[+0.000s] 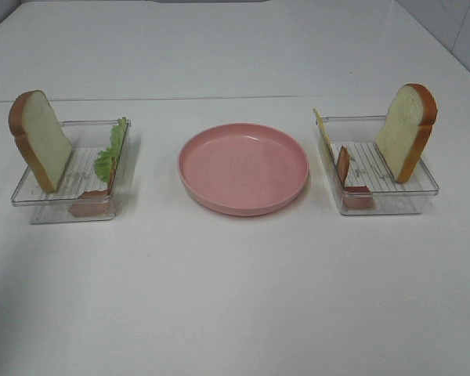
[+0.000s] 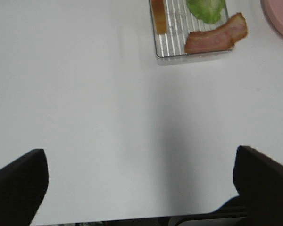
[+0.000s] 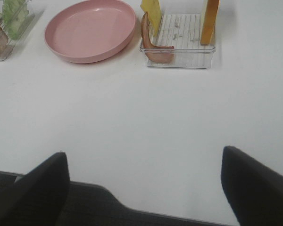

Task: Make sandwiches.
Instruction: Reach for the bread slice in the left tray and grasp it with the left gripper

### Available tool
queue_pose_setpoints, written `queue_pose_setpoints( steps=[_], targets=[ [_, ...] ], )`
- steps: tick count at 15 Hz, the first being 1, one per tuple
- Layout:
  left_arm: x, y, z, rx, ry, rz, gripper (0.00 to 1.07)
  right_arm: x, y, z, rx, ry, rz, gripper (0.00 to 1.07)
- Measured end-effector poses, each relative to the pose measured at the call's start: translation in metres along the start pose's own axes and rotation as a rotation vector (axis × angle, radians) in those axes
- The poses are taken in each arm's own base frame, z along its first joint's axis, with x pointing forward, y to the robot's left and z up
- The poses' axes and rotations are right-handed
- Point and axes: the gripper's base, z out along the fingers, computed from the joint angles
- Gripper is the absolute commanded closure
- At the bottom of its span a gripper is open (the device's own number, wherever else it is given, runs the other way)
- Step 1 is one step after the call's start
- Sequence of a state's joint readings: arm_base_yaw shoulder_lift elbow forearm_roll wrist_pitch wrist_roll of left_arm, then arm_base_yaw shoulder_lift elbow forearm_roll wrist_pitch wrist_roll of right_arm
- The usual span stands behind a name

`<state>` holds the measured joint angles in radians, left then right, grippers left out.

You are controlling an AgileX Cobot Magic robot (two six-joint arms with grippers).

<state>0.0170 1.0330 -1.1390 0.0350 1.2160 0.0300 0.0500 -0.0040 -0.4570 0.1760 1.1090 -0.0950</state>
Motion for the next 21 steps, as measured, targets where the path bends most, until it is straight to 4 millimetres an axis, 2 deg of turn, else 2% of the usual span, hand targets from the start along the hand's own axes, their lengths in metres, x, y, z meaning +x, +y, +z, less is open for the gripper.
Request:
queue_pose_setpoints(
  steps=[1,2,3,4,5,6,7,8,9,12,14,15,18,21],
  targets=[
    [-0.028,0.002,0.019,-0.013,0.045,-0.008,0.04,0.000,0.000,0.000,0.000,0.000,0.000,0.22],
    [-0.040,0.002,0.029,-0.015,0.066,-0.012,0.04,0.000,0.000,0.000,0.000,0.000,0.000,0.22],
    [-0.066,0.003,0.052,-0.014,0.108,-0.019,0.04,0.000,0.000,0.000,0.000,0.000,0.000,0.22],
    [-0.099,0.003,0.087,-0.012,0.154,-0.017,0.04,0.000,0.000,0.000,0.000,0.000,0.000,0.22],
    [-0.114,0.003,0.108,-0.011,0.178,-0.016,0.04,0.000,0.000,0.000,0.000,0.000,0.000,0.22],
    [-0.120,0.003,0.118,-0.011,0.188,-0.016,0.04,0.000,0.000,0.000,0.000,0.000,0.000,0.22],
    [-0.139,0.003,0.149,-0.011,0.213,-0.014,0.04,0.000,0.000,0.000,0.000,0.000,0.000,0.22],
    [-0.148,0.002,0.171,-0.011,0.235,-0.013,0.04,0.000,0.000,0.000,0.000,0.000,0.000,0.22],
    [-0.153,0.002,0.181,-0.010,0.241,-0.013,0.04,0.000,0.000,0.000,0.000,0.000,0.000,0.22],
    [-0.174,-0.001,0.231,-0.007,0.258,-0.007,0.04,0.000,0.000,0.000,0.000,0.000,0.000,0.22],
    [-0.179,-0.009,0.244,0.001,0.257,0.023,0.04,0.000,0.000,0.000,0.000,0.000,0.000,0.22],
    [-0.182,-0.025,0.259,0.019,0.264,0.063,0.04,0.000,0.000,0.000,0.000,0.000,0.000,0.22],
    [-0.176,-0.041,0.281,0.033,0.305,0.092,0.04,0.000,0.000,0.000,0.000,0.000,0.000,0.22],
    [-0.168,-0.042,0.302,0.027,0.354,0.069,0.04,0.000,0.000,0.000,0.000,0.000,0.000,0.22]
  ],
)
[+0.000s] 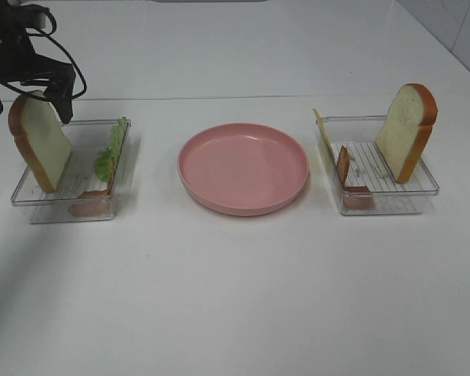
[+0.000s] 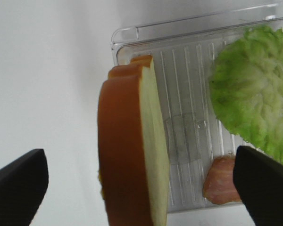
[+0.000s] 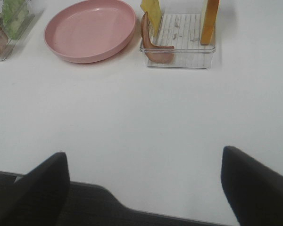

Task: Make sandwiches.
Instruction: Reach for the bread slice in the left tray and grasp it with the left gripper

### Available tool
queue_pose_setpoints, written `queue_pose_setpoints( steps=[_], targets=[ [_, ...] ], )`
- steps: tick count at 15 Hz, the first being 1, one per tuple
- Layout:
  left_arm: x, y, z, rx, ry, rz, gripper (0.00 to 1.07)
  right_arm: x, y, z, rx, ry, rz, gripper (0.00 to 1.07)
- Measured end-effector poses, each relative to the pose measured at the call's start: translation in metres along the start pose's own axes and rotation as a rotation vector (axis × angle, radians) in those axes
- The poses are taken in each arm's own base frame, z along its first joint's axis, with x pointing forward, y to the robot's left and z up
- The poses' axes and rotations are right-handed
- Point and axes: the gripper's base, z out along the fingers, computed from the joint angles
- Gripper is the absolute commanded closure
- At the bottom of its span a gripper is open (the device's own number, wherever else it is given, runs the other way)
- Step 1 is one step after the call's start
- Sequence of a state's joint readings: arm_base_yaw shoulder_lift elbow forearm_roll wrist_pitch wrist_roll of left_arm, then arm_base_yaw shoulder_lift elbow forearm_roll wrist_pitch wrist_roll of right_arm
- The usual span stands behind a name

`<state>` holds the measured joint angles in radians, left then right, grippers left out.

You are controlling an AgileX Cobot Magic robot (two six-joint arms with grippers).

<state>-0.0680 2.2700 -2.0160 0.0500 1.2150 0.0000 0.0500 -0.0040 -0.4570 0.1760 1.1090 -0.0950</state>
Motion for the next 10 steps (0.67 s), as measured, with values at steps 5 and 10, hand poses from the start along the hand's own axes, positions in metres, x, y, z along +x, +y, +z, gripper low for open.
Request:
queue_pose_setpoints(
  steps=[5,10],
  targets=[
    [0.001,-0.003,0.021,0.019,0.044,-0.010,0.08,0.000,0.000,0.000,0.000,0.000,0.000,0.22],
    [0.000,-0.004,0.021,0.039,0.043,-0.018,0.77,0.000,0.000,0.000,0.000,0.000,0.000,0.22]
  ],
)
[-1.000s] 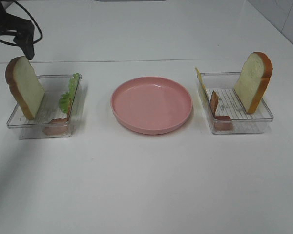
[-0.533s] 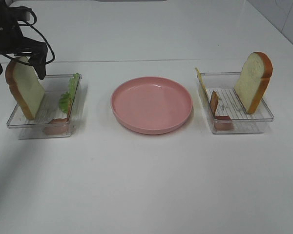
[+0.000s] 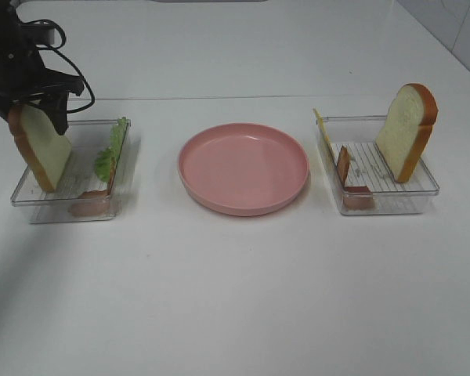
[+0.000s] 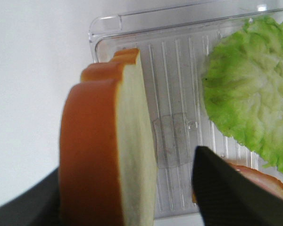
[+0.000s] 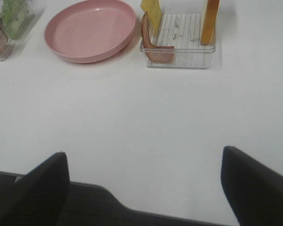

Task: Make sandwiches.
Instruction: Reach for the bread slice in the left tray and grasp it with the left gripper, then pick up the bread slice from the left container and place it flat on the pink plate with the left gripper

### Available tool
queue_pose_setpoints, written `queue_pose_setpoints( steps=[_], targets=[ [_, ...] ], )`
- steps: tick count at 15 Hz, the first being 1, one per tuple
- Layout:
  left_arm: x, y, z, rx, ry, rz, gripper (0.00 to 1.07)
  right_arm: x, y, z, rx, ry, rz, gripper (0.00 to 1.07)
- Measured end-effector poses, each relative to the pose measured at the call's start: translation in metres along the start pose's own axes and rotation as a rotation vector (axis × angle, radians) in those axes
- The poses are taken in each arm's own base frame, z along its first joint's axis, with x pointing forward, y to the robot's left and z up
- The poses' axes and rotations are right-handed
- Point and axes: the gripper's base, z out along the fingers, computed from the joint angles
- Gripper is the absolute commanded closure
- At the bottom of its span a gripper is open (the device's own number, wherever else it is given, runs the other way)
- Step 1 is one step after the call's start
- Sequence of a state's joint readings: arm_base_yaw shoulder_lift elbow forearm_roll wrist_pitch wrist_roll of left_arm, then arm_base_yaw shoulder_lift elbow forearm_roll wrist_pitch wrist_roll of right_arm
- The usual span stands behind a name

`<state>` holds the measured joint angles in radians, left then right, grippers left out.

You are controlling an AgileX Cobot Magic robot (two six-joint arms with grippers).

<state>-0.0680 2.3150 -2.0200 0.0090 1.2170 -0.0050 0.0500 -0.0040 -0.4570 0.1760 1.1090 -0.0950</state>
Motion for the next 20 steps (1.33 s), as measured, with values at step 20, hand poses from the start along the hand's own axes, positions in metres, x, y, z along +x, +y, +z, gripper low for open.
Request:
queue_pose_setpoints(
  steps=[20],
  targets=[
    [0.035,-0.003,-0.190,0.124,-0.393,-0.056,1.07,0.000,0.000,0.000,0.000,0.000,0.000,0.22]
  ],
)
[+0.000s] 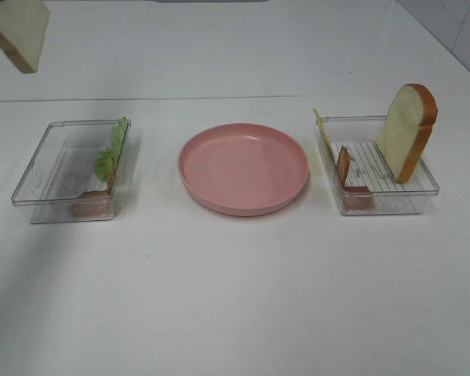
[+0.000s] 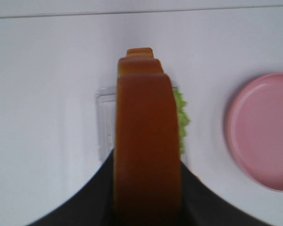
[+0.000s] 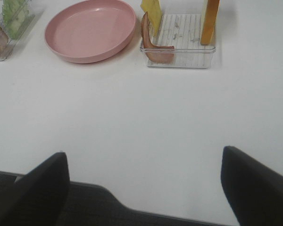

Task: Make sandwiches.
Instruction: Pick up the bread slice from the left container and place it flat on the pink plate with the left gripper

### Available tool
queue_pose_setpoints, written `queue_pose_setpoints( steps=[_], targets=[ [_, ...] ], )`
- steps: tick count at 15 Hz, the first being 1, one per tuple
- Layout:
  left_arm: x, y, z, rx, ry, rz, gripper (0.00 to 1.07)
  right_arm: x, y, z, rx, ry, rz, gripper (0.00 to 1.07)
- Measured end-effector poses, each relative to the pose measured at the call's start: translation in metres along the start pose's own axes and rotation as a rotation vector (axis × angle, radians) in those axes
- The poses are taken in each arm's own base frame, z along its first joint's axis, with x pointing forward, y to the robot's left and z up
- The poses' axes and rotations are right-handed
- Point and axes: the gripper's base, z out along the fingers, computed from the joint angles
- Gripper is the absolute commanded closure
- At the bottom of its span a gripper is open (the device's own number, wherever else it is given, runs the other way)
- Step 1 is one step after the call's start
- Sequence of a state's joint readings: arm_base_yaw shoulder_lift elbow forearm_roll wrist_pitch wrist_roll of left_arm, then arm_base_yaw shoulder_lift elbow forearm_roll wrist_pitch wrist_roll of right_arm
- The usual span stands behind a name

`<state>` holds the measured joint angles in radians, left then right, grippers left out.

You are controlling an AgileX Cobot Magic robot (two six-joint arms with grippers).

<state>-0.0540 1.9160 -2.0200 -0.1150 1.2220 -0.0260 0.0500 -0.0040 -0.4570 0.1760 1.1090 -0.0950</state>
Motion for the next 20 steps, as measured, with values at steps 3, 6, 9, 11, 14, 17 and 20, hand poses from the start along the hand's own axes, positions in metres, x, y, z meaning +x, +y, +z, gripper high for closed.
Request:
queue_pose_setpoints(
  steps=[3,6,9,11,14,17,20],
  targets=[
    [0.002,-0.041,0.005,0.315,0.025,-0.023,1.07,0.000,0.000,0.000,0.000,0.000,0.000,0.22],
    [0.012,-0.099,0.040,0.467,0.104,0.009,1.07,0.000,0.000,0.000,0.000,0.000,0.000,0.22],
    [0.023,-0.152,0.105,0.492,0.102,-0.050,1.07,0.000,0.000,0.000,0.000,0.000,0.000,0.22],
    [0.032,-0.166,0.127,0.491,0.121,-0.070,1.07,0.000,0.000,0.000,0.000,0.000,0.000,0.22],
    [0.053,-0.185,0.168,0.475,0.204,-0.090,1.07,0.000,0.000,0.000,0.000,0.000,0.000,0.22],
    [0.068,-0.195,0.193,0.454,0.252,-0.100,1.07,0.000,0.000,0.000,0.000,0.000,0.000,0.22],
    [0.074,-0.201,0.207,0.449,0.238,-0.127,1.07,0.000,0.000,0.000,0.000,0.000,0.000,0.22]
  ],
)
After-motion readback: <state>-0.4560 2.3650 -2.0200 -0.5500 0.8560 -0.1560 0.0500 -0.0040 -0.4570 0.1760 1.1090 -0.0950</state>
